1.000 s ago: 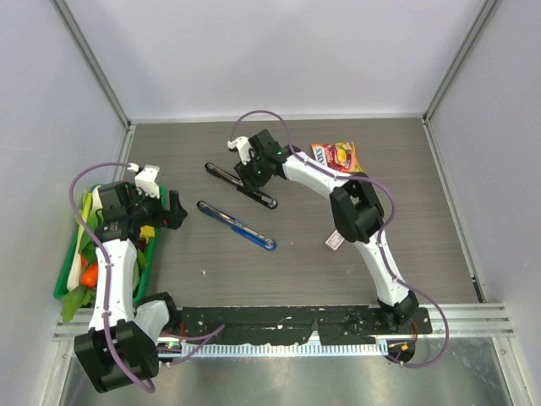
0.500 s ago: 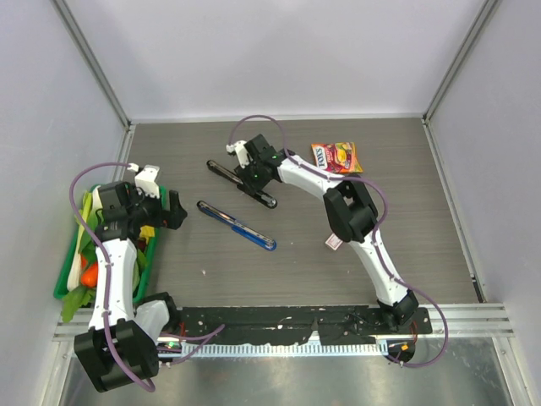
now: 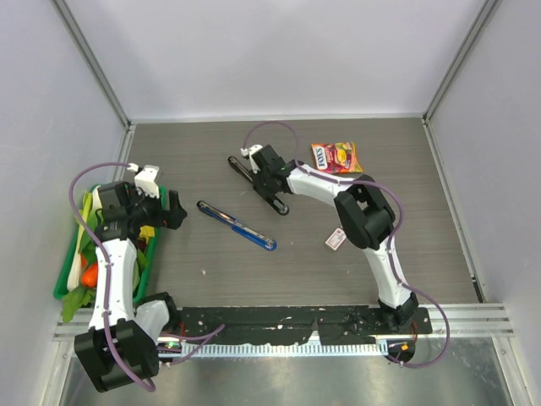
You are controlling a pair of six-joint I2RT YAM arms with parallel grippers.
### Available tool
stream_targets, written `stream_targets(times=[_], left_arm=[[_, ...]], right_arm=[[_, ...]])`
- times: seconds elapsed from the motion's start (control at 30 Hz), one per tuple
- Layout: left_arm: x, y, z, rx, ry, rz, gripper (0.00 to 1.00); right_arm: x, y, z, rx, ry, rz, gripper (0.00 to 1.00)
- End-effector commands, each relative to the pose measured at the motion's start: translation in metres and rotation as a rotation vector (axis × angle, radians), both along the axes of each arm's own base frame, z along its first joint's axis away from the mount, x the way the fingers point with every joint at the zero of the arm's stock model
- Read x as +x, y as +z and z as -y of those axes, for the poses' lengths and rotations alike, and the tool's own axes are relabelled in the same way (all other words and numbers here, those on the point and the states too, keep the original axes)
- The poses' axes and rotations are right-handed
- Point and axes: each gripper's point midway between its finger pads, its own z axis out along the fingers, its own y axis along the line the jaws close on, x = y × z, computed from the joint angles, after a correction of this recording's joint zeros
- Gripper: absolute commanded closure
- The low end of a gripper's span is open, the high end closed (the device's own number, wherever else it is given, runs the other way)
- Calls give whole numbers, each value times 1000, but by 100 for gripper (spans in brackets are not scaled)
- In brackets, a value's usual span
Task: Load the staples into the stapler
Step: Adjust the stapler at the center of the board.
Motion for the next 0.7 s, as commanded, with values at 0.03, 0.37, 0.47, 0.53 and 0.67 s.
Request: stream_targets(times=[0.03, 0.37, 0.47, 0.53, 0.67], left_arm=[[3, 6, 0, -1, -15, 35, 0], [2, 8, -1, -2, -8, 42, 0], [3, 8, -2, -1, -4, 41, 0], [2, 6, -1, -5, -6, 35, 0], [3, 6, -1, -5, -8, 36, 0]], right_arm=[[5, 33, 36, -35, -153, 124, 67], [1, 29, 56, -18, -265, 148, 60], [6, 40, 57, -18, -264, 180, 58], [8, 55, 59, -23, -246, 213, 57], [7, 83, 64, -52, -186, 272, 56]])
